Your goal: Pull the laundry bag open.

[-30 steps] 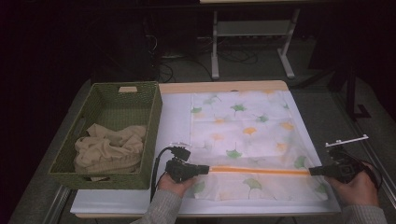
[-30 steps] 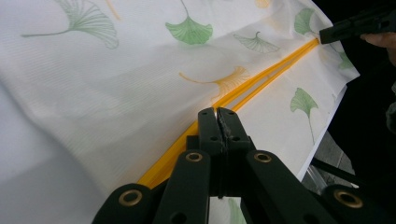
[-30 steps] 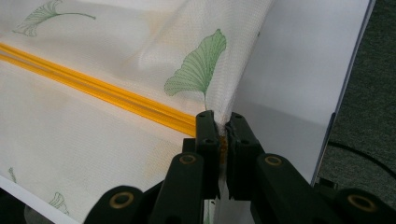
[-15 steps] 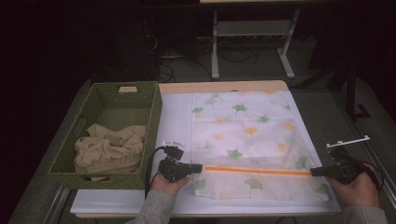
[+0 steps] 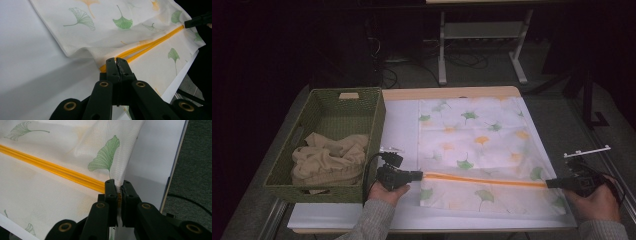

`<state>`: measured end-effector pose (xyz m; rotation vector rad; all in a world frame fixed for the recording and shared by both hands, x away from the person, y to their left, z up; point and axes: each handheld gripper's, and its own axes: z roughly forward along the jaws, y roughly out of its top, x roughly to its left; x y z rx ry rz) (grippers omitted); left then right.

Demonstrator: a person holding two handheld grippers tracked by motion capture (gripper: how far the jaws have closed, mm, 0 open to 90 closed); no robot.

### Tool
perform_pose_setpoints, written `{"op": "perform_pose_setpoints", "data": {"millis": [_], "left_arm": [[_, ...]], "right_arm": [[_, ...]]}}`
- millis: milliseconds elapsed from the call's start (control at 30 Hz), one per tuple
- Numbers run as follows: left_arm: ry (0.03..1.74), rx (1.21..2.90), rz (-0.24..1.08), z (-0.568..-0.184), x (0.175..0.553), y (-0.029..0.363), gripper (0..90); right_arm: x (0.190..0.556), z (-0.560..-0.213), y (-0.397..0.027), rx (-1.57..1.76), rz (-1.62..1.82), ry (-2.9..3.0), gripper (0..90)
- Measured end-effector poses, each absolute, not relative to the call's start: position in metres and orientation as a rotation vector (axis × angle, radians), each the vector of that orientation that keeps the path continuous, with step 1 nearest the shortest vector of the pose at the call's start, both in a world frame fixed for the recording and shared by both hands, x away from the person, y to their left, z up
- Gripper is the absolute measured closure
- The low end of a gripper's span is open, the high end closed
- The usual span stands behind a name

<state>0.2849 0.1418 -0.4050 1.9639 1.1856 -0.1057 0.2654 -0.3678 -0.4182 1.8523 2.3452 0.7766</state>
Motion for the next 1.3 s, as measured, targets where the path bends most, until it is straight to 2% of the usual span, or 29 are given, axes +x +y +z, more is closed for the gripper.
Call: {"op": "perform_pose_setpoints", "data": {"millis": [667,967,1300], "left_arm": [[1.255,1.969,-0.062,-0.416,0.27,0.163,89.0],[1.258,1.943,-0.067,-0.416,0.273,0.162,79.4],[1.23,1.941,-0.083,-0.414,0.274,0.158,73.8]], "right_arm": [[0.267,-0.427,-0.362,1.826,0.891,2.376,82.9],[0.262,-0.424,-0.369,1.827,0.921,2.332,72.4],[0.257,-0.414,-0.365,1.761,0.97,2.298,63.4]]}}
